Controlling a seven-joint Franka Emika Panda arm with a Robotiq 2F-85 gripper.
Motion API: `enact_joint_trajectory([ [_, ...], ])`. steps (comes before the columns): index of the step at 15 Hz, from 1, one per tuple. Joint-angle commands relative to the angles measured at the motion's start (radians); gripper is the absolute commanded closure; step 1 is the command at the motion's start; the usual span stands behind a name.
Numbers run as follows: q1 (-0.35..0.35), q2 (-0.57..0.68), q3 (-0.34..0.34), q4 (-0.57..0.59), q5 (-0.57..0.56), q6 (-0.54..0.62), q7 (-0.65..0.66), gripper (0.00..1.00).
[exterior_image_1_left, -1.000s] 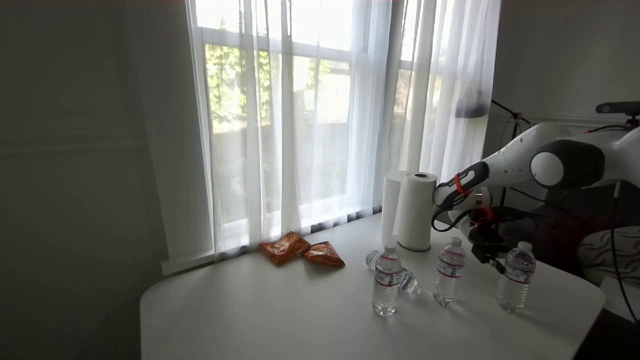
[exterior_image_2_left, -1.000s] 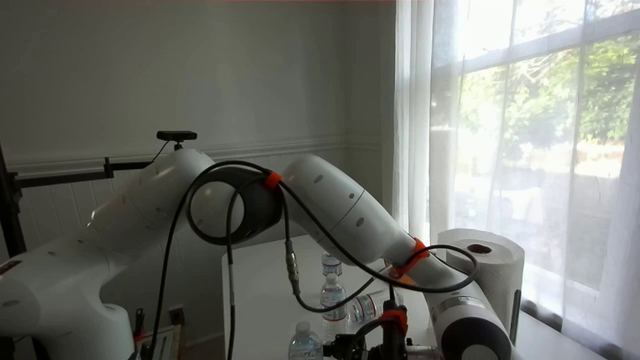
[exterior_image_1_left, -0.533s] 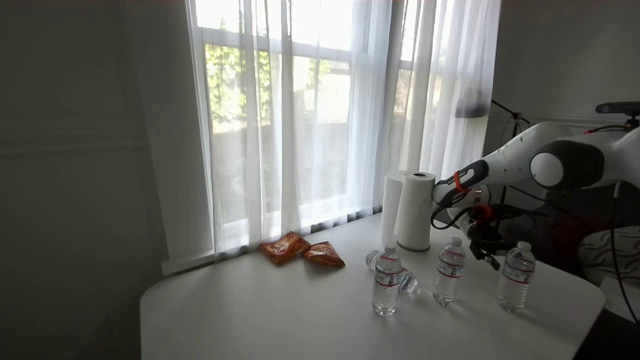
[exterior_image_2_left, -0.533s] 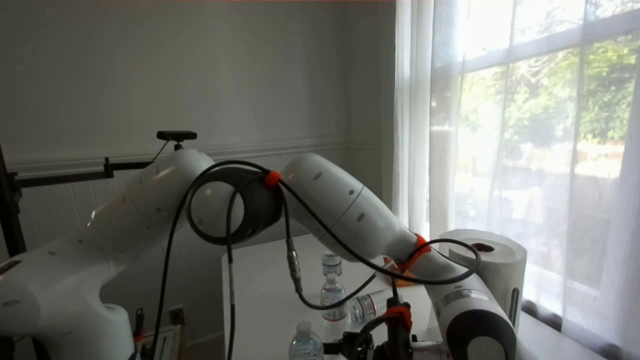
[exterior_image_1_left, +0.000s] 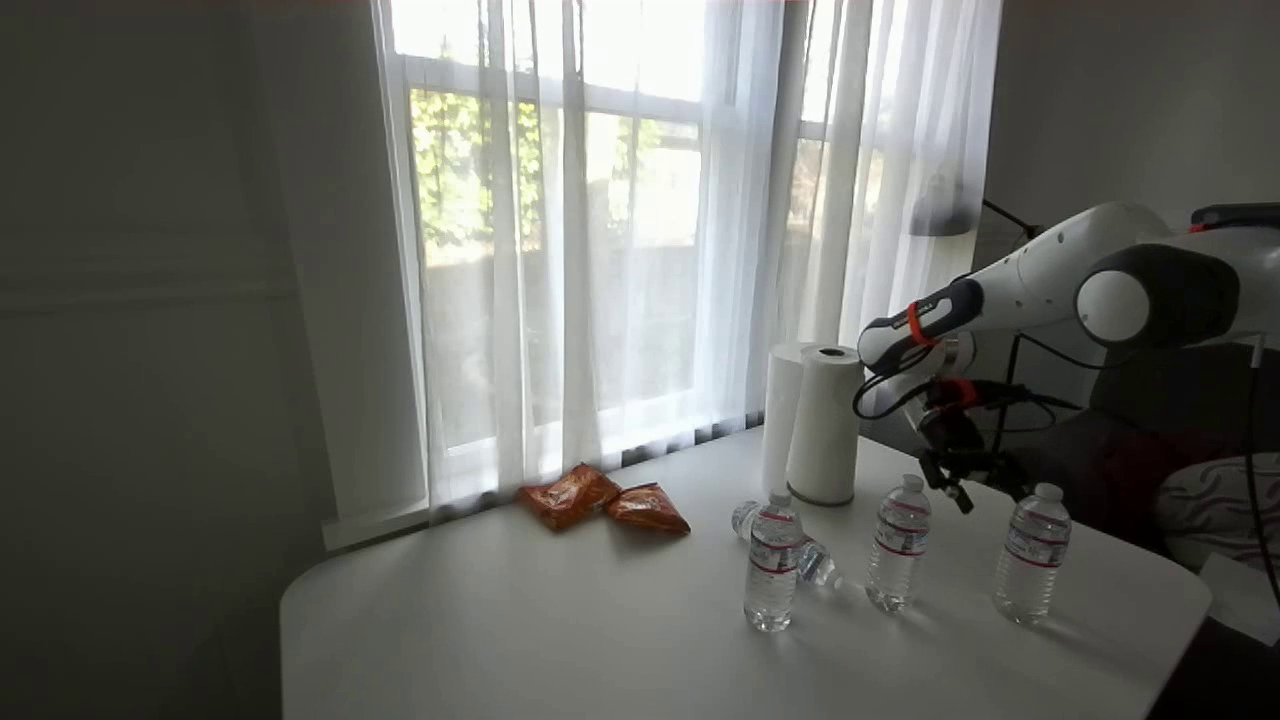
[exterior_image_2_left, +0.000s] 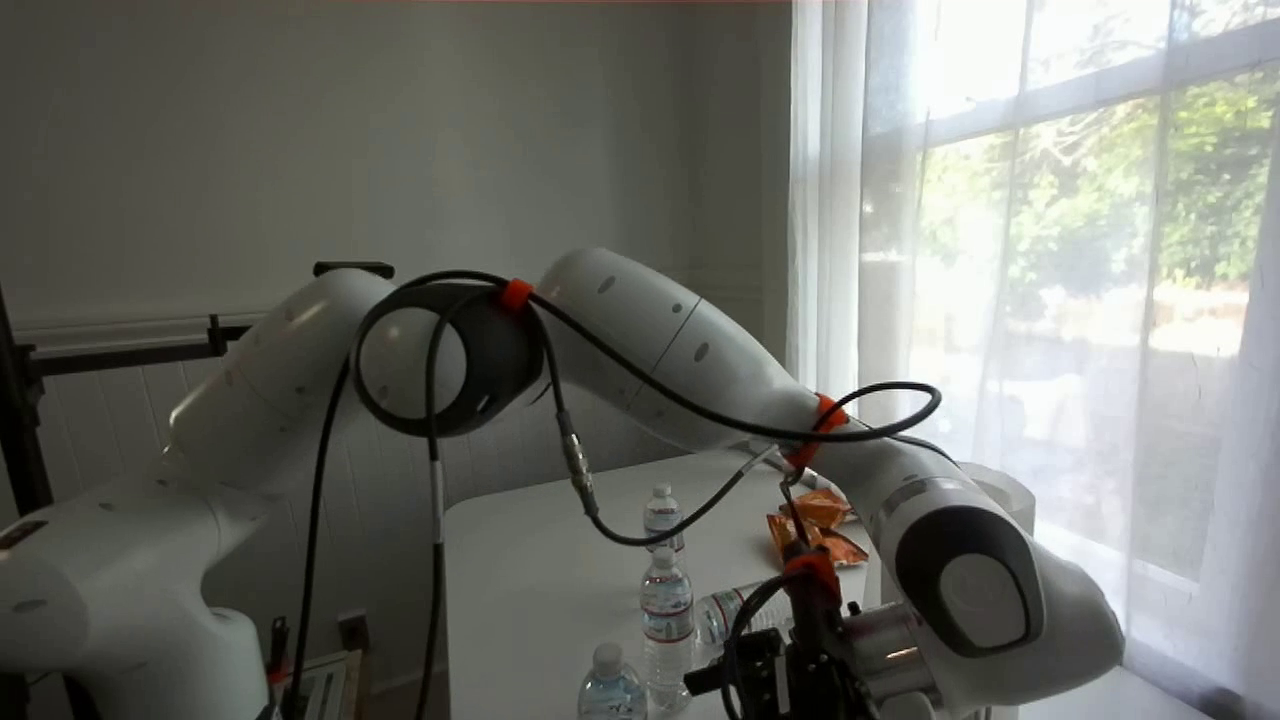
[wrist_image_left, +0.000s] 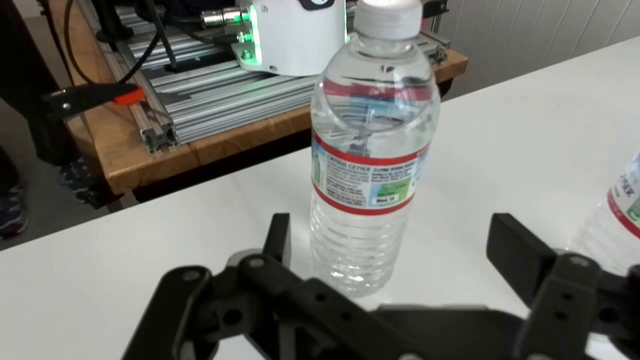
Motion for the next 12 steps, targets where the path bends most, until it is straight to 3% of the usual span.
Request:
enact_joint_trajectory([
  [1,0.02,-0.126,0.0,-0.119,-0.033,0.13,-0.031,0.0],
  [12,0.035,-0.433,0.002,-0.415,-0.063,0.497,-0.102,0.0],
])
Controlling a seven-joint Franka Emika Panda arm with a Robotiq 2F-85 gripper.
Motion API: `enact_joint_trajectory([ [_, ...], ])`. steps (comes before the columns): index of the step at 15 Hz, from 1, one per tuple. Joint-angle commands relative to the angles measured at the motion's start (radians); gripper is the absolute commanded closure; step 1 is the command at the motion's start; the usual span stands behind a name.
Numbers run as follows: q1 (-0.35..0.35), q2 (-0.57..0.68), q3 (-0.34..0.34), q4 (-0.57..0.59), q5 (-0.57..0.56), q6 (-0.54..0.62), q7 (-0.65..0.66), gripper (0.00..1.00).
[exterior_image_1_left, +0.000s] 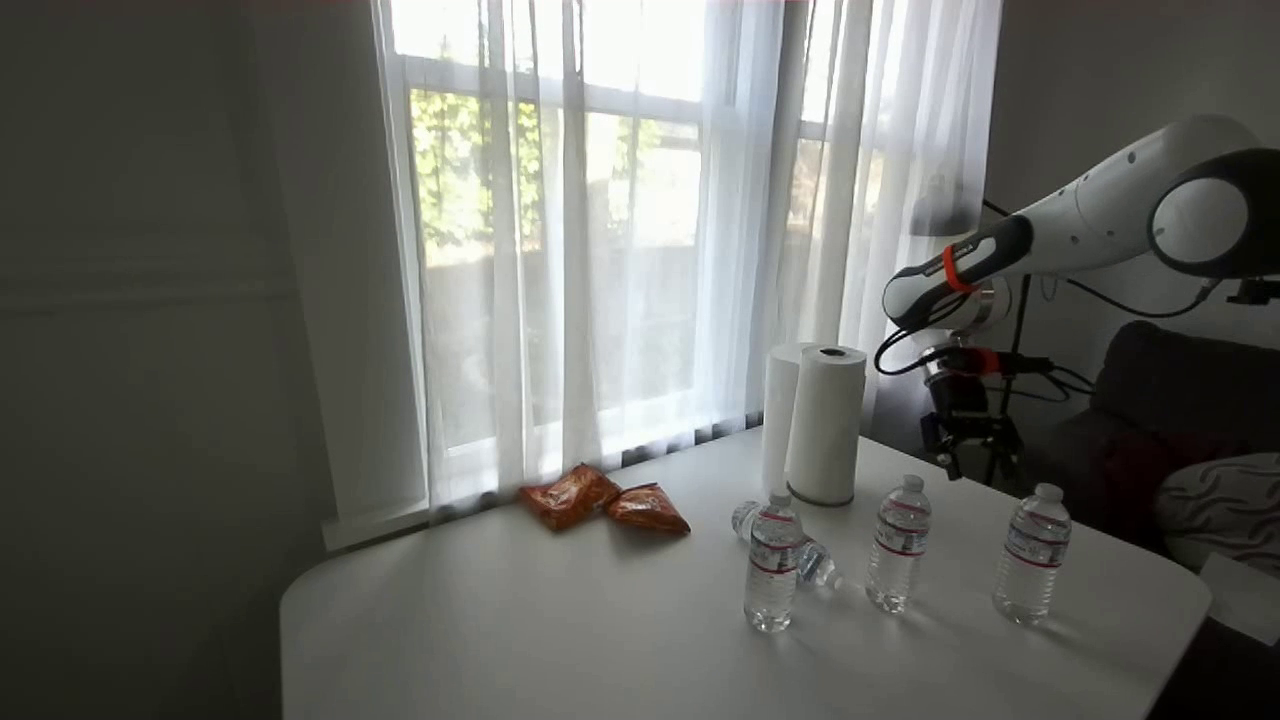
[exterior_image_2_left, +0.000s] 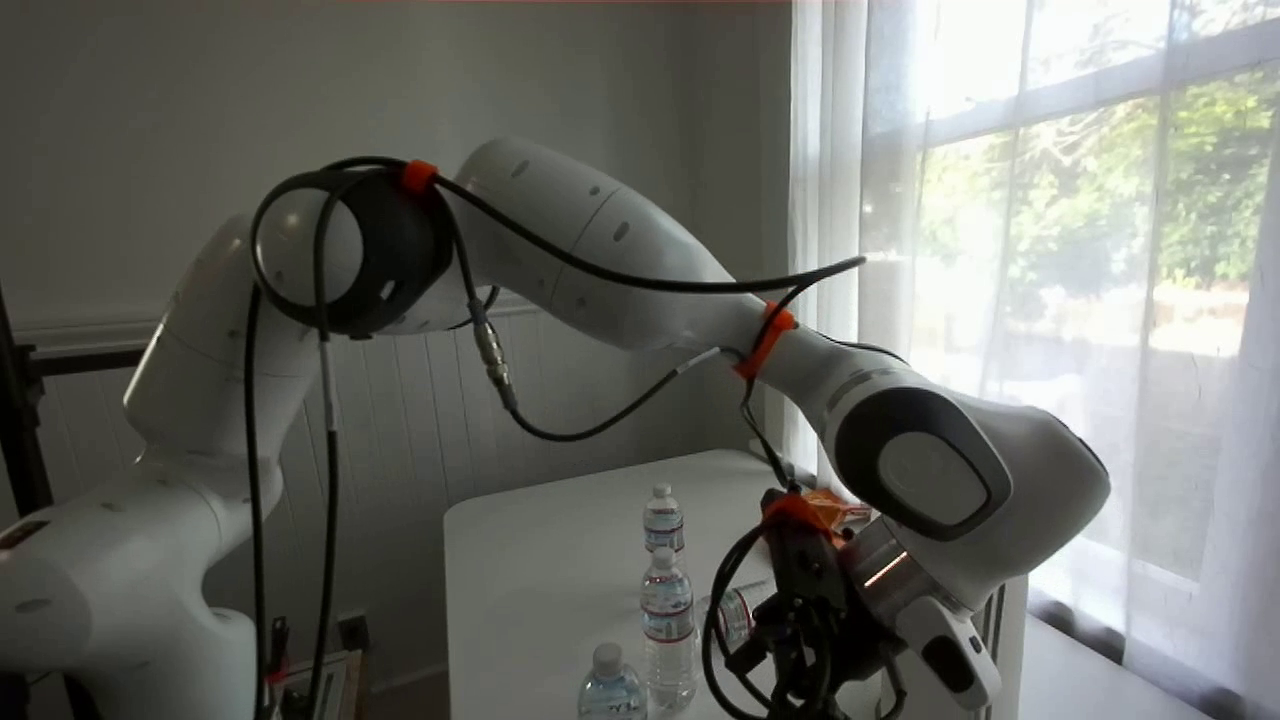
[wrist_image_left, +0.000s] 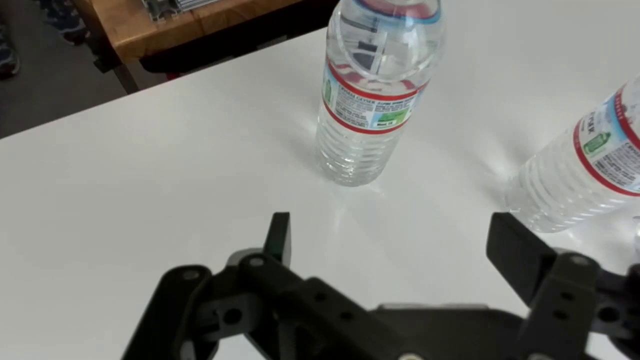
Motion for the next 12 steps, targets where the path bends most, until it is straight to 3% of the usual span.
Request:
enact_joint_trajectory([
  [1,0.026,-0.179,0.006,-0.199,-0.037,0.171,-0.065,0.0],
  [7,0.084,-0.364,0.031,-0.399,-0.053,0.429,-0.132,0.0],
  [12,0.149,-0.427,0.077,-0.492,-0.042,0.608,-0.175,0.0],
])
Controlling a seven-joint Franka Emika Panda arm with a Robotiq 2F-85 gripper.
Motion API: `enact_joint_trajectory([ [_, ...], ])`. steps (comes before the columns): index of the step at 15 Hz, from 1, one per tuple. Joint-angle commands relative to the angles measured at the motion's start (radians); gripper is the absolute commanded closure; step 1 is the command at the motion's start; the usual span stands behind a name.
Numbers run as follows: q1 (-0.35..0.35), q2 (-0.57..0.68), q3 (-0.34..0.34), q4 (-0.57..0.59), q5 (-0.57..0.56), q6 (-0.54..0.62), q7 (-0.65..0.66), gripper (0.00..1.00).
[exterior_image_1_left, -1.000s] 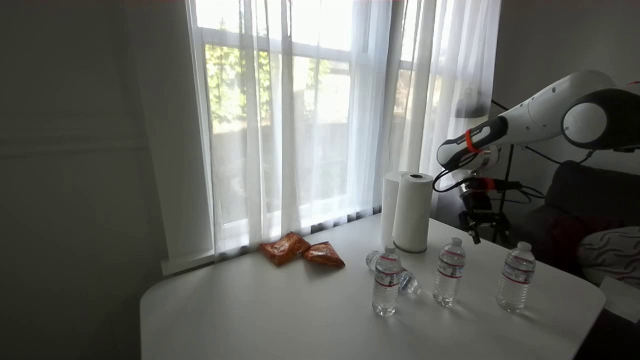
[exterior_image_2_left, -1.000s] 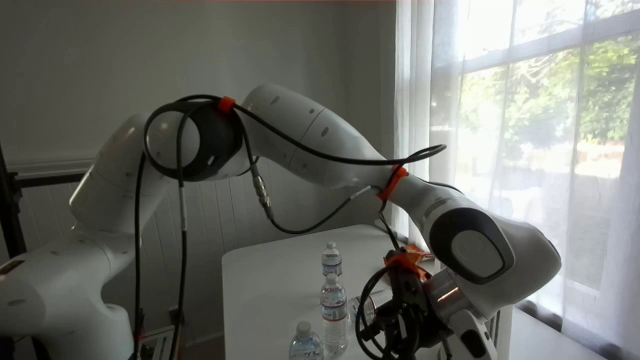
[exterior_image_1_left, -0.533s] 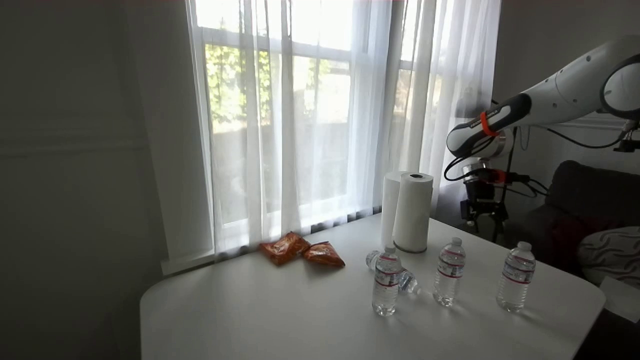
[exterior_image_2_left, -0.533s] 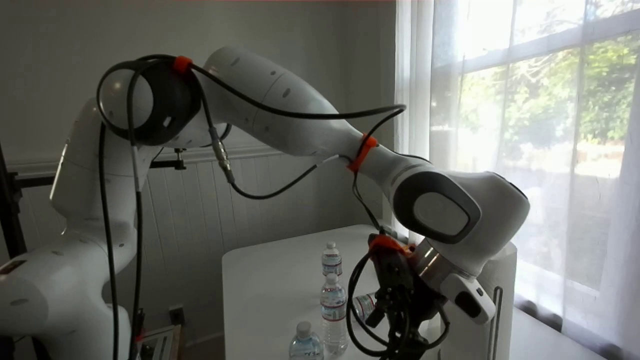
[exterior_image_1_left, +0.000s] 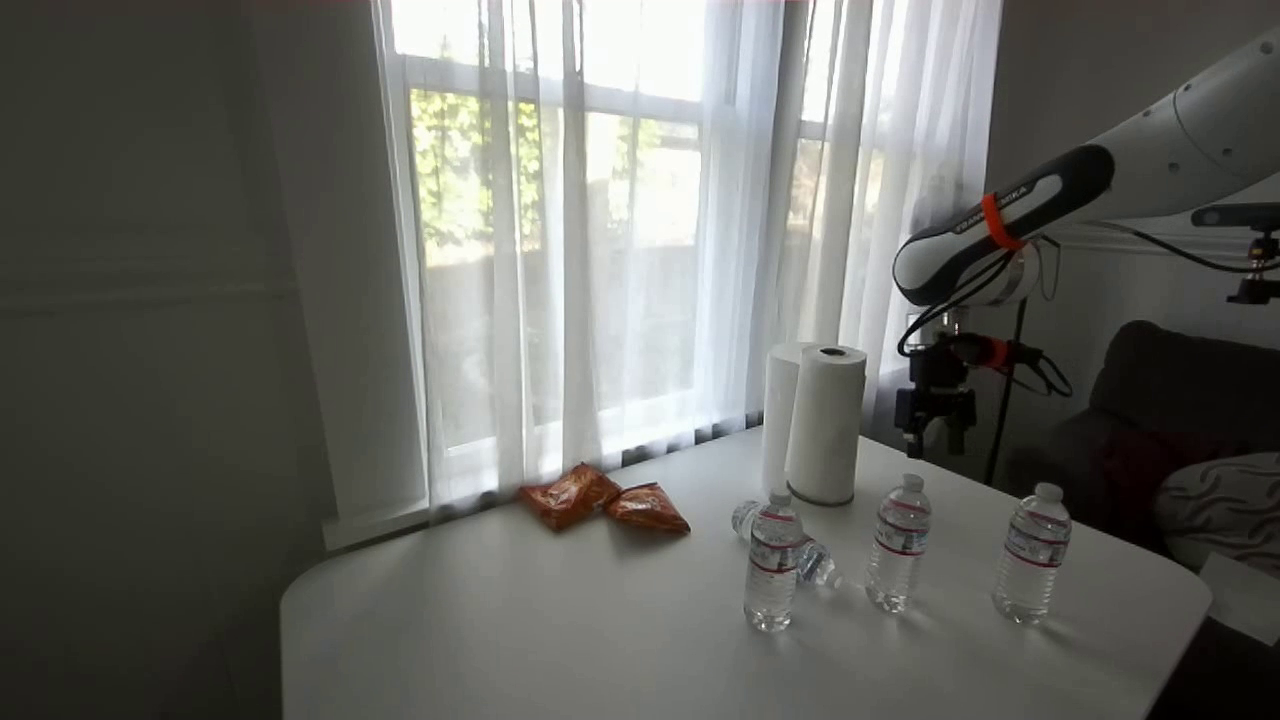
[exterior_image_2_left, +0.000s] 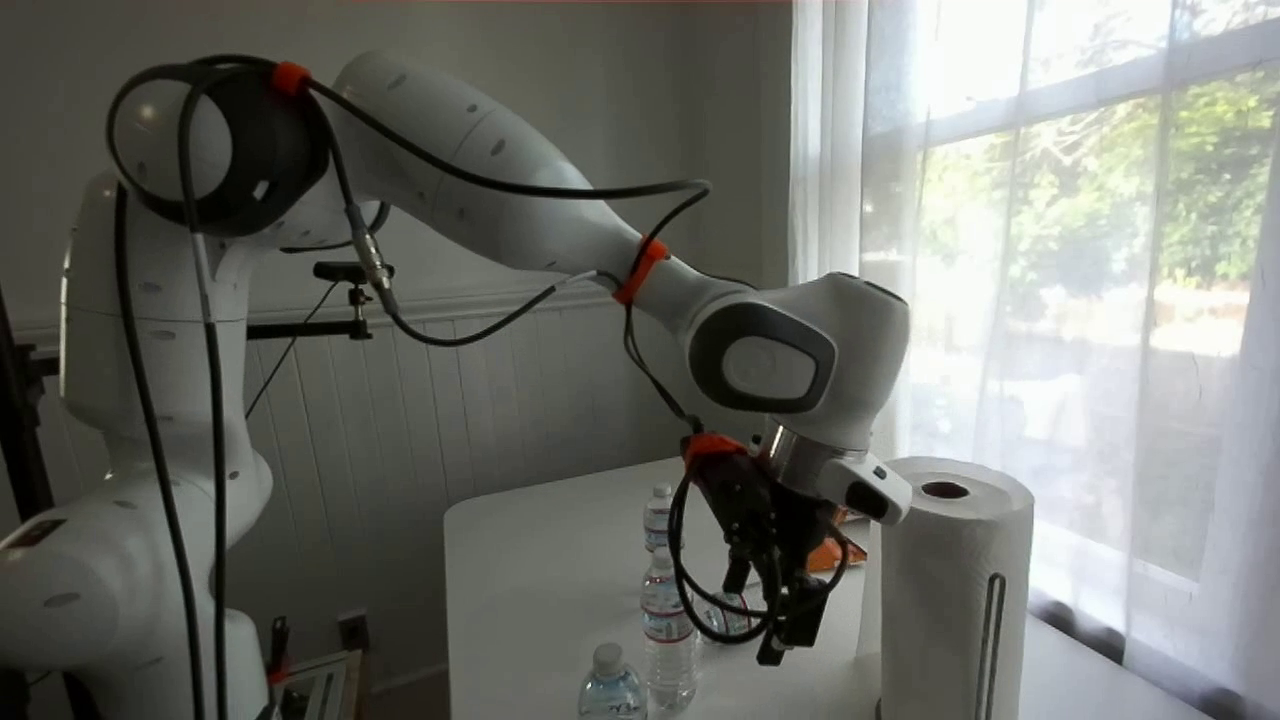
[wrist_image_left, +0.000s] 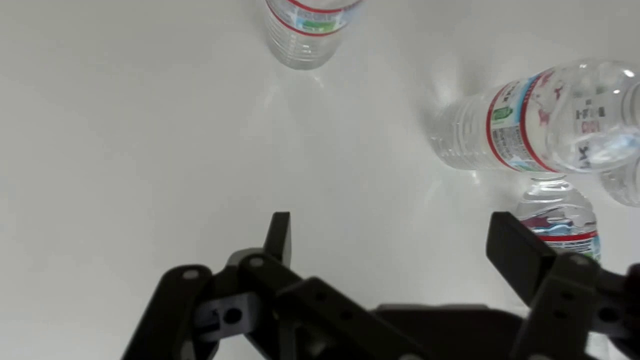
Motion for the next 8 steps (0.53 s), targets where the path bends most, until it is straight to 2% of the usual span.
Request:
enact_joint_trajectory([
  [1,0.044,-0.072,0.036,-0.113,-0.009,0.147,-0.038,0.0],
  [8,0.117,-0.014,0.116,-0.162,0.009,0.384,-0.078,0.0],
])
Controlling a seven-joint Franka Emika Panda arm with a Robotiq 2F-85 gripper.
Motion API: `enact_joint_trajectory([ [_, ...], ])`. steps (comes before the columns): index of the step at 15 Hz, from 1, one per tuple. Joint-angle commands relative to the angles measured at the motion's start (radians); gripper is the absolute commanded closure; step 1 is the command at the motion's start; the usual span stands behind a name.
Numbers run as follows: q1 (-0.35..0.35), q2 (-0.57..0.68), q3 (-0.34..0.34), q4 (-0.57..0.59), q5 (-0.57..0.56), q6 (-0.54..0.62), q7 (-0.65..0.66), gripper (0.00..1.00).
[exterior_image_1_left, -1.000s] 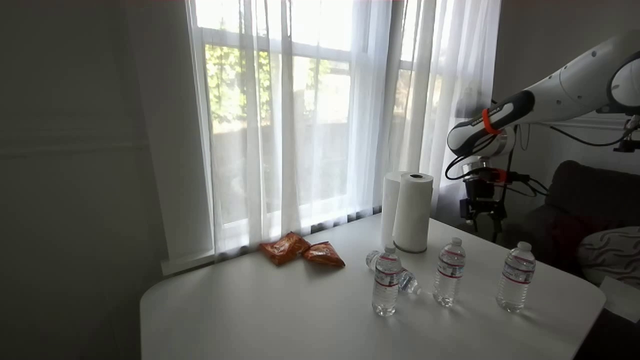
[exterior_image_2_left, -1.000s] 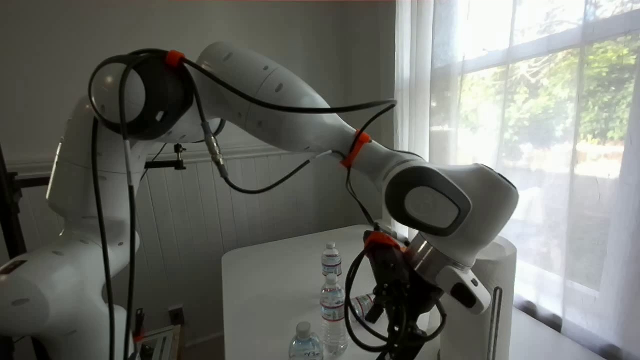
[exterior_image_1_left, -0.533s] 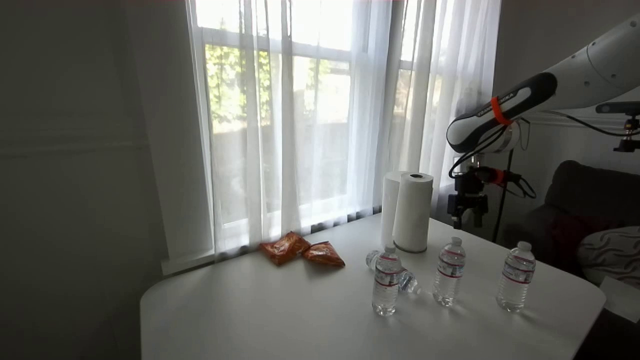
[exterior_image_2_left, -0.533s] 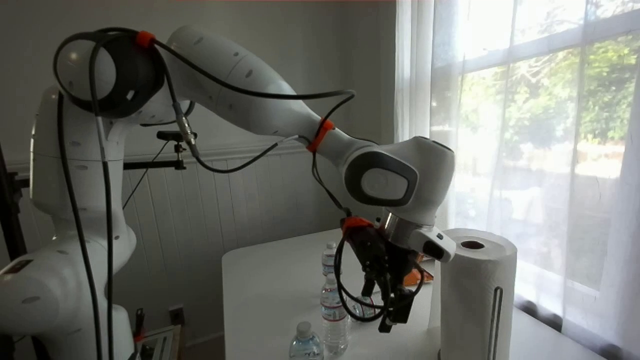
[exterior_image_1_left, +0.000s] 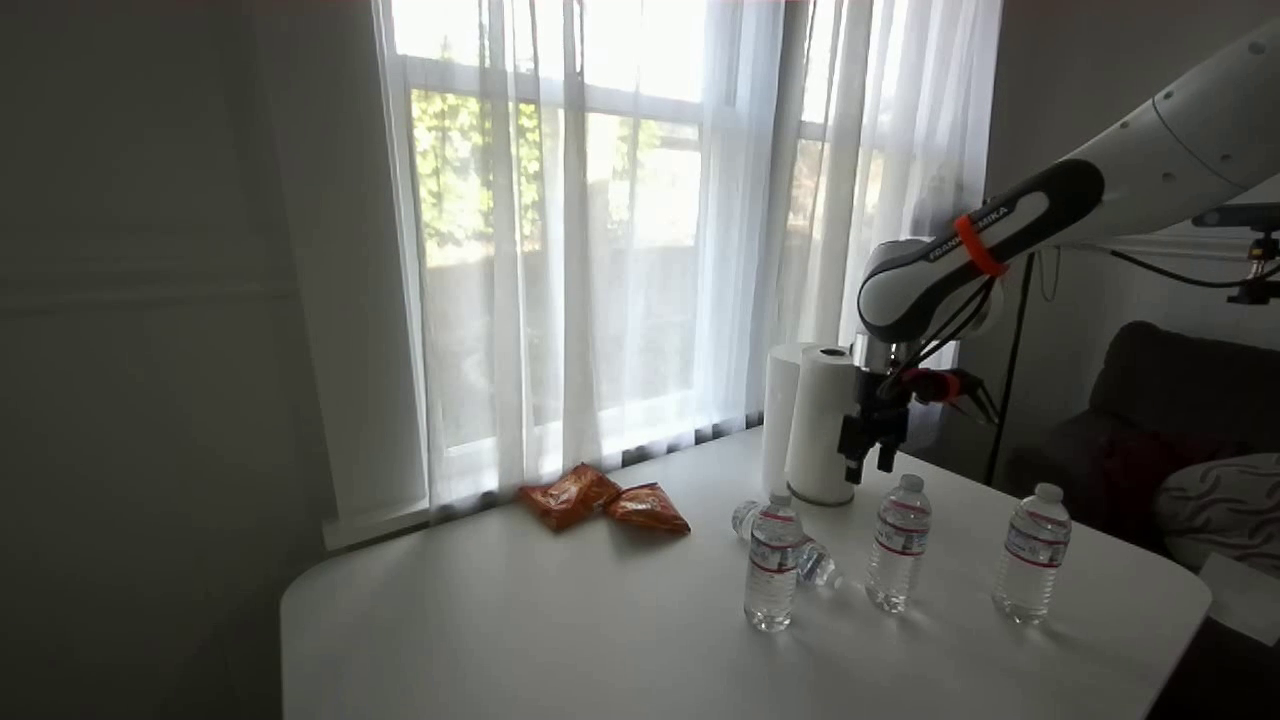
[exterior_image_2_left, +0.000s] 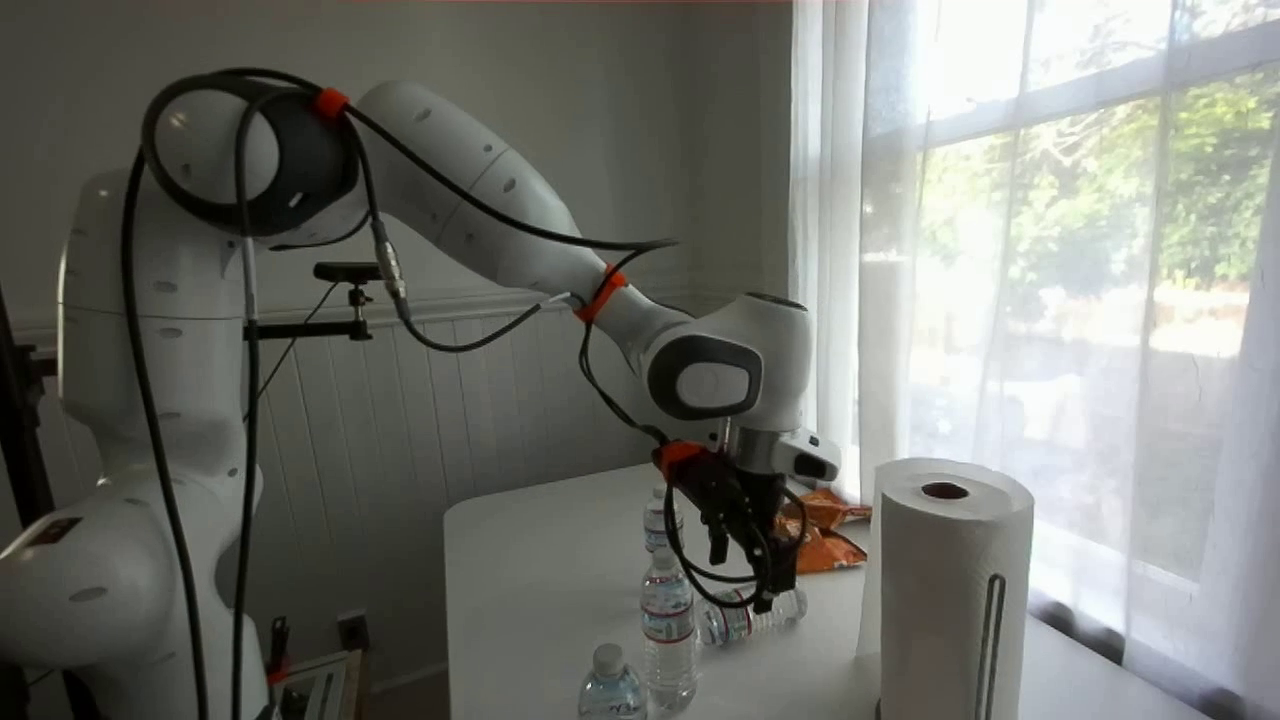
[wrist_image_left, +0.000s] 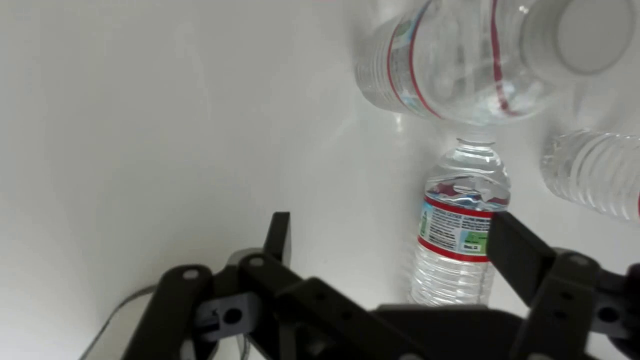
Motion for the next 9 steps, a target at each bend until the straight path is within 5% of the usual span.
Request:
enact_joint_trajectory([
  [1,0.021,0.018,0.031,-0.038,0.012,0.115,-0.045,0.0],
  [9,0.036,0.163,0.097,0.029,0.025,0.169,-0.047,0.0],
])
